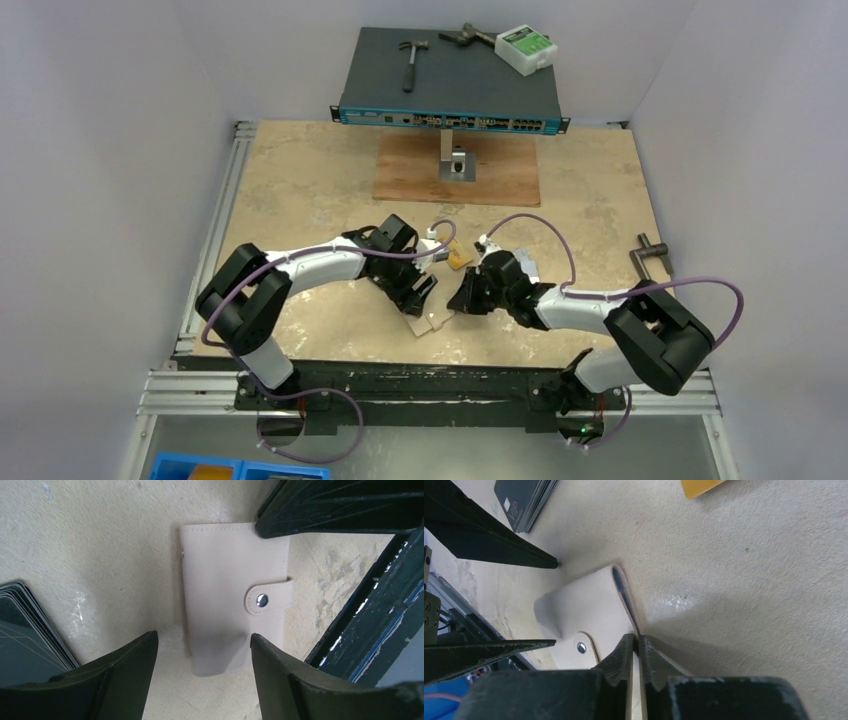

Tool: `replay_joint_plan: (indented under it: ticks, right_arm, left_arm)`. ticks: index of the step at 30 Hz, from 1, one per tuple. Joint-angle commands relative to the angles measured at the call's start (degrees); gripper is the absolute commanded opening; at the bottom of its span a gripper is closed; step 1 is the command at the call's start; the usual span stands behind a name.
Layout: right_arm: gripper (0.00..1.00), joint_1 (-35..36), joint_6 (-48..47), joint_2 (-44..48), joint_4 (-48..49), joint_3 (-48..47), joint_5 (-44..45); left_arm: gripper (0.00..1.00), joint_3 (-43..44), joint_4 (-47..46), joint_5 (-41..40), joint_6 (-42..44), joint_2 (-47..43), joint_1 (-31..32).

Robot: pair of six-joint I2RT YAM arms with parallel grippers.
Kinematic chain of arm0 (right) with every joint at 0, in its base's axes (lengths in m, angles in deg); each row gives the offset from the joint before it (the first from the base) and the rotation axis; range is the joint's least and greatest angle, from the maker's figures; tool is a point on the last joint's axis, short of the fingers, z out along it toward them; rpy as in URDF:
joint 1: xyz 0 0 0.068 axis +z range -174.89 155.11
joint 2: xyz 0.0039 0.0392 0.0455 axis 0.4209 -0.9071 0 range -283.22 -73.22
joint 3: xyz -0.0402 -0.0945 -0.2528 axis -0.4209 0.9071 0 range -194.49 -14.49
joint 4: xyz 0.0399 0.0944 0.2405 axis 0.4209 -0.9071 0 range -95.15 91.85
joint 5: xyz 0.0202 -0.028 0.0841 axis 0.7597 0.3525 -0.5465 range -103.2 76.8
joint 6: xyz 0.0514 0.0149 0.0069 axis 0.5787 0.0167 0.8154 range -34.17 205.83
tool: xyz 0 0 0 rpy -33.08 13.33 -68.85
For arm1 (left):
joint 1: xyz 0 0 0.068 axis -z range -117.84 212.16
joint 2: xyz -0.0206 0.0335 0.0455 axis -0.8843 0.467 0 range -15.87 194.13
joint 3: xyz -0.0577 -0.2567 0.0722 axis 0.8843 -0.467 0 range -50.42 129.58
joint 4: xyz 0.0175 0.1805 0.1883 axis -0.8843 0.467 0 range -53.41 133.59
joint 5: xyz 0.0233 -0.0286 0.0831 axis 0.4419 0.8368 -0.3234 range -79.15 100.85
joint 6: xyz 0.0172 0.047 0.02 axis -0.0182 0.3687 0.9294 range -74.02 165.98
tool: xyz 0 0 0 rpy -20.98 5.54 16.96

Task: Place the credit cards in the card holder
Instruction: Pick up the card holder from the center of the board.

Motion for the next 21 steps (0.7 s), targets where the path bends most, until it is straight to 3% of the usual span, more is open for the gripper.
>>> replay_joint_plan:
  ticks: [1, 6, 21]
  right_arm:
    - [0.0, -0.4, -0.9, 0.0, -1.3, 1.4, 0.8]
    - [0.0, -0.5, -4.4, 7.2, -4.0, -1.0, 1.1]
    - [0.0, -0.4, -19.1, 22.6, -16.0, -7.9, 1.6]
  left_arm:
    - [0.74, 0.2, -3.1, 0.3, -0.7, -3.3, 0.0]
    - [0.87, -2.4, -5.1, 4.1, 0.0, -8.0, -0.2]
    - [0.9, -2.0, -11.3, 19.3, 2.1, -5.7, -9.0]
